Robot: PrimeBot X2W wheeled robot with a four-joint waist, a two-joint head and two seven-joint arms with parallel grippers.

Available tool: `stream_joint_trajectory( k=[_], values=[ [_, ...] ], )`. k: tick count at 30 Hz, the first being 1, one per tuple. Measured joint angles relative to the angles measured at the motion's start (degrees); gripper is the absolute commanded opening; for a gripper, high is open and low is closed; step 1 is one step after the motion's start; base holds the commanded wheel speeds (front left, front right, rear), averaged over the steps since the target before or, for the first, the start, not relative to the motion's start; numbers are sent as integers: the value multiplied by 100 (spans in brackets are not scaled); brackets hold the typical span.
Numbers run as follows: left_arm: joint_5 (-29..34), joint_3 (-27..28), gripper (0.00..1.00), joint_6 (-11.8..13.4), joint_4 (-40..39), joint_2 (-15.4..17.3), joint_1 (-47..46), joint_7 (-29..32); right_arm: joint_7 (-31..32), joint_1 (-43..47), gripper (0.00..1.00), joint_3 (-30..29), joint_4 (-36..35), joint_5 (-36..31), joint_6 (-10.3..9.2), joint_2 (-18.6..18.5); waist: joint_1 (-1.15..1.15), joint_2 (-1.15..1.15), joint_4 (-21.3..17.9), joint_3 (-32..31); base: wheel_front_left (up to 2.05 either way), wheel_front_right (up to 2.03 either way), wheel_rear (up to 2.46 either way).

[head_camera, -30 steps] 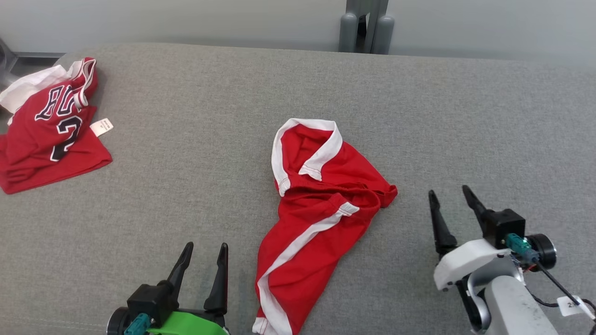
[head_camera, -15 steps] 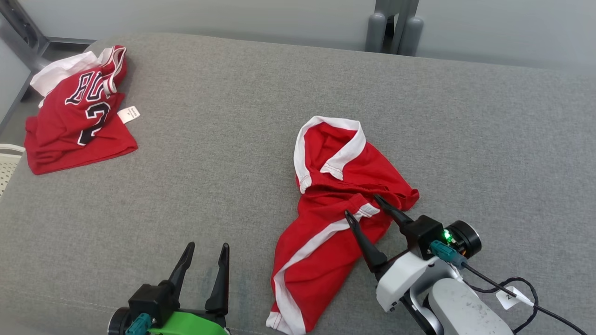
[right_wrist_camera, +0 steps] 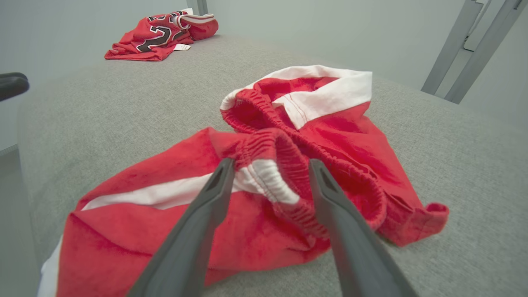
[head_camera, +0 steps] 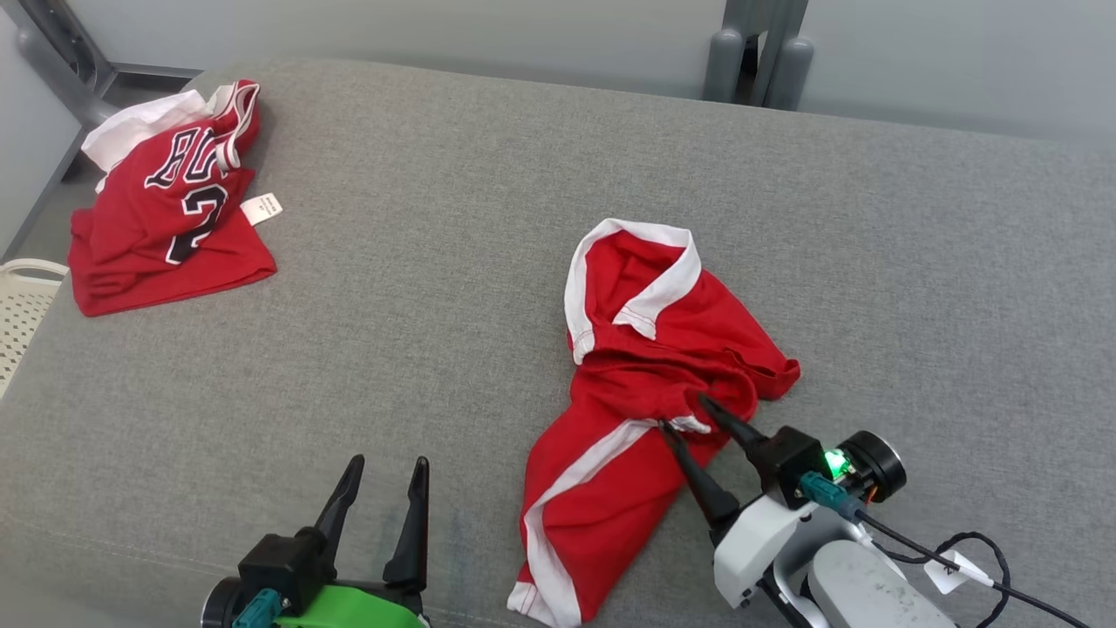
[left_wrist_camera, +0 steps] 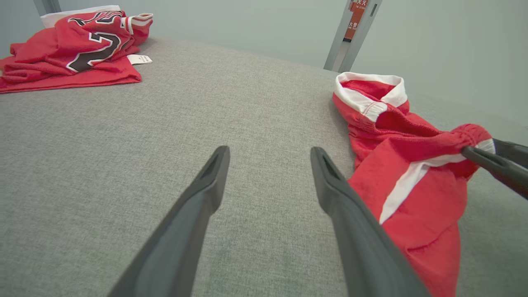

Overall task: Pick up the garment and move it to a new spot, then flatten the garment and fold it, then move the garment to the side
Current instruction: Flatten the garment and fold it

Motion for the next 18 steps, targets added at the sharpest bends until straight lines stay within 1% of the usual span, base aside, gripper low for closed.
stream_joint_trajectory(
  k=[3,8,10,13,18],
  values=[
    [2,46,100,0,-51,1,-5,-1,0,-60,0,99,15,-29,0,1,0,0,29,3,0,0,0],
    [4,79,100,0,-77,1,-4,-1,0,-282,0,181,-296,94,1,96,0,0,81,-26,0,0,0],
    [4,89,100,0,-78,0,-2,-1,1,-524,0,182,-415,146,0,151,0,0,99,-47,0,0,0],
    [4,80,100,0,-47,0,3,0,0,-1049,0,2,-476,141,0,252,0,0,131,-94,0,0,0],
    [48,36,100,0,10,0,10,-1,0,-1910,0,-524,-368,-196,0,441,0,0,225,-190,0,0,0]
  ],
)
